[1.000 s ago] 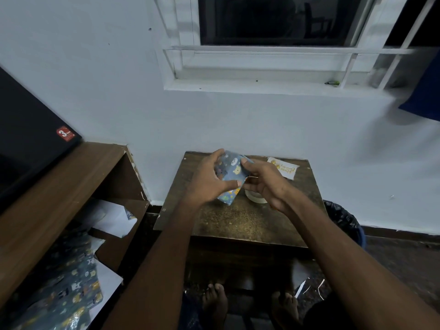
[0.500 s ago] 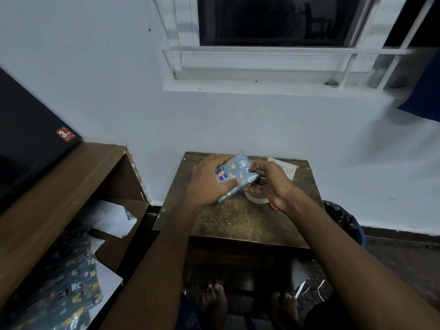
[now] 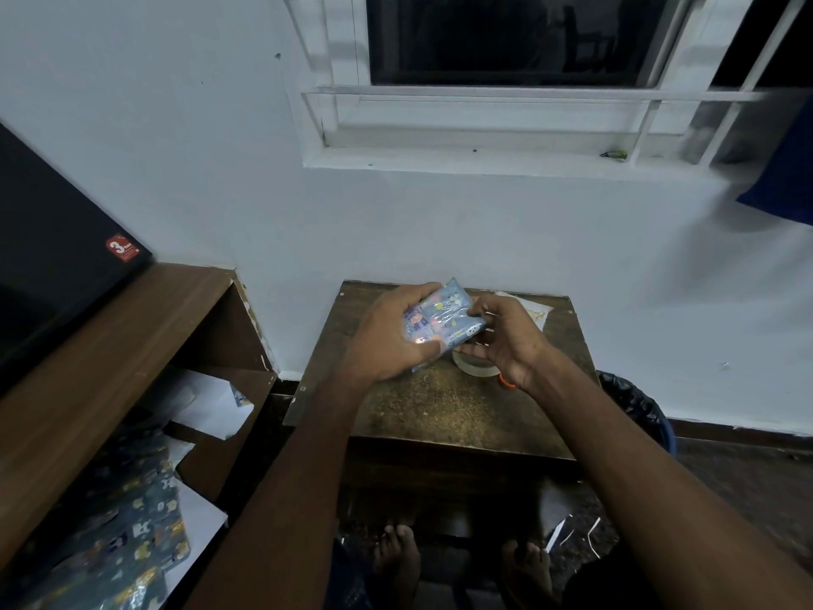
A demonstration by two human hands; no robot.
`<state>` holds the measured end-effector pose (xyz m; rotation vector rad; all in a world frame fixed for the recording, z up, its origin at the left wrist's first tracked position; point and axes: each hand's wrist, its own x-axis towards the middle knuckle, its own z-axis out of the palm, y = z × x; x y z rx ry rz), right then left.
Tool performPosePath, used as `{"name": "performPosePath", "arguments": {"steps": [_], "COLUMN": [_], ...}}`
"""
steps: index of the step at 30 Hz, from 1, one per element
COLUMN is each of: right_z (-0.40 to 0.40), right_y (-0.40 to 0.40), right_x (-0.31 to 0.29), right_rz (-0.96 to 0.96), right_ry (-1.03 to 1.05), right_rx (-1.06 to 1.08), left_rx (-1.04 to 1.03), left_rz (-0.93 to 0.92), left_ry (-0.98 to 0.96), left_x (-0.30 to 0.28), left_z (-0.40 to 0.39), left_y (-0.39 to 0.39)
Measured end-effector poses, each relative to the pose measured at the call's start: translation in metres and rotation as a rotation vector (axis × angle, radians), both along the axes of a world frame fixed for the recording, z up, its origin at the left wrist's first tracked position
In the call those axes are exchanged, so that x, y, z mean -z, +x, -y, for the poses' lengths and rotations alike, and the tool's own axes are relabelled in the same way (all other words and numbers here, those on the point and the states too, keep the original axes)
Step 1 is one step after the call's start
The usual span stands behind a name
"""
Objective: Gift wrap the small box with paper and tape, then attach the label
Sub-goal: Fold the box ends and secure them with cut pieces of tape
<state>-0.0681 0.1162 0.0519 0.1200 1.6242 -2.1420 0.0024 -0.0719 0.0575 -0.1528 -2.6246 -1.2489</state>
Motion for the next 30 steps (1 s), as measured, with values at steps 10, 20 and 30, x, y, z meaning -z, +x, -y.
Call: {"name": "performPosePath", "arguments": {"steps": [10, 20, 30], "right_z": [-0.001, -0.007, -0.005], "right_y": [0.000, 0.000, 0.001], "right_x": [-0.001, -0.001, 0.001], "right_rz": [-0.069, -0.214, -0.172], "right_ry": [0.012, 0.390, 0.322], "right_rx": [-0.013, -0.106, -0.088], "left_rx": [-0.180, -0.077, -0.099], "left_rz": [-0.097, -0.193, -0.182], "left_ry": [-0.143, -0.286, -0.222], "left_x": [0.010, 0.010, 0.012], "left_z": [0.003, 0.010, 0.010], "left_y": [-0.006, -0.009, -0.009]}}
